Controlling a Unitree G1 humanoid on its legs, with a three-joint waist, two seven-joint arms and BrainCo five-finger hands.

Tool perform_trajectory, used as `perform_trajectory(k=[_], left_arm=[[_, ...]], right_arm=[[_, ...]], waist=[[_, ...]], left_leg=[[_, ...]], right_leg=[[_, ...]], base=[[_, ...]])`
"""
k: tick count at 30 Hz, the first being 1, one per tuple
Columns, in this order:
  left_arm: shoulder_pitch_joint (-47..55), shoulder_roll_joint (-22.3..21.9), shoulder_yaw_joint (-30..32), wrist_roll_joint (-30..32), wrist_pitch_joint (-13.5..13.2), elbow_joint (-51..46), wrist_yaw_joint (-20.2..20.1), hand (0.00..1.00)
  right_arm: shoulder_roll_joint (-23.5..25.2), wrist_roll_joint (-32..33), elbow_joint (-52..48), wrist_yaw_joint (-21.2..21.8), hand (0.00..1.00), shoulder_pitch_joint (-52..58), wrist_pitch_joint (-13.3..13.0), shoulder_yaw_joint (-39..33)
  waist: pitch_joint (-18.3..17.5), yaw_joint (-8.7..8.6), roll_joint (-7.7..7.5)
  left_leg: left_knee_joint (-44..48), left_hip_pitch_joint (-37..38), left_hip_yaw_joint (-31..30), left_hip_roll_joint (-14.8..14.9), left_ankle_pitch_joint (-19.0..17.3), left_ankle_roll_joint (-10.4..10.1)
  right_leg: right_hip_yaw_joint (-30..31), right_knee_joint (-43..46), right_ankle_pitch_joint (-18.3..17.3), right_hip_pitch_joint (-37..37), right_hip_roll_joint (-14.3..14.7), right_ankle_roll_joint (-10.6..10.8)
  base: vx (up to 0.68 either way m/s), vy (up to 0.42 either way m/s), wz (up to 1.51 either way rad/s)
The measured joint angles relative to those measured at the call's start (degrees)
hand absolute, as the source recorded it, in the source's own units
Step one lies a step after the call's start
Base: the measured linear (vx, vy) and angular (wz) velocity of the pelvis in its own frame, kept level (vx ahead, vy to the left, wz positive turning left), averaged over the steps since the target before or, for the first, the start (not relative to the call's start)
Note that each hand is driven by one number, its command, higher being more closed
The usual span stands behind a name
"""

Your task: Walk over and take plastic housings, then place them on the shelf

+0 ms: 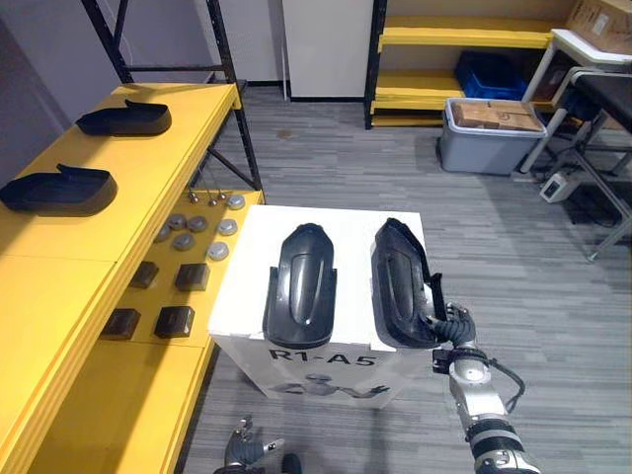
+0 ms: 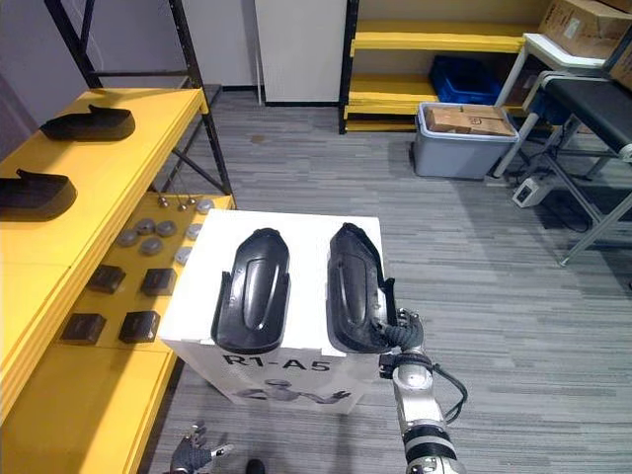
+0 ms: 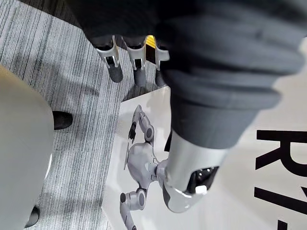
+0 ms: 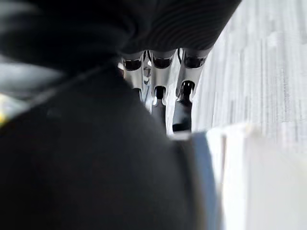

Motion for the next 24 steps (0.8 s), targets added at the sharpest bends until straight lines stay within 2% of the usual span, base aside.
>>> perform_trajectory(k=[6, 10, 16, 18, 24], left_arm=[[0.14, 0.09, 0.06, -0.01, 0.12, -0.77, -0.01, 0.00], [0.74, 0.11, 0.72, -0.05, 0.19, -5.73, 0.38, 0.00], [2.85, -0.70, 5.88, -2.30, -0.32, -20.60, 1.30, 0.00], [4.33, -2.47, 9.45, -3.55, -0.97, -28.68, 2.02, 0.00], [5.32, -4.71, 10.15, -6.74, -2.82, -41.84, 2.92, 0.00]], right_arm=[[0.36, 0.22, -3.09, 0.02, 1.00, 1.85, 0.03, -0.06], [1.98, -0.58, -10.54, -0.19, 1.00, 4.15, 0.07, 0.01], [2.94, -6.28, -21.67, -2.42, 1.00, 6.41, 0.11, -1.54], [3.42, -7.87, -27.32, -3.90, 1.00, 8.00, 0.12, -3.45], [3.83, -9.13, -37.80, -5.76, 1.00, 8.63, -0.13, -3.58]], waist=[[-0.07, -0.04, -0.19], [-0.06, 0.18, -0.21], [-0.06, 0.15, -0.20], [-0.04, 0.07, -0.23], [-0.05, 0.05, -0.21]], left_leg=[[0.21, 0.16, 0.05, 0.25, -0.23, -0.31], [0.23, 0.25, -0.01, 0.42, -0.36, -0.49], [0.25, 0.18, 0.03, 0.41, -0.38, -0.51], [0.26, 0.15, 0.03, 0.36, -0.45, -0.49], [0.27, 0.10, 0.02, 0.36, -0.50, -0.46]], right_leg=[[0.18, -0.50, 0.09, 0.45, 0.29, -0.11], [0.20, -0.48, 0.21, 0.55, 0.46, -0.26], [0.31, -0.47, 0.21, 0.43, 0.41, -0.26], [0.32, -0.48, 0.21, 0.37, 0.36, -0.25], [0.33, -0.49, 0.22, 0.30, 0.35, -0.25]], base=[[0.00, 0.000, 0.01], [0.00, 0.000, 0.00], [-0.01, 0.002, 0.00], [0.00, 0.000, 0.00], [0.00, 0.000, -0.01]])
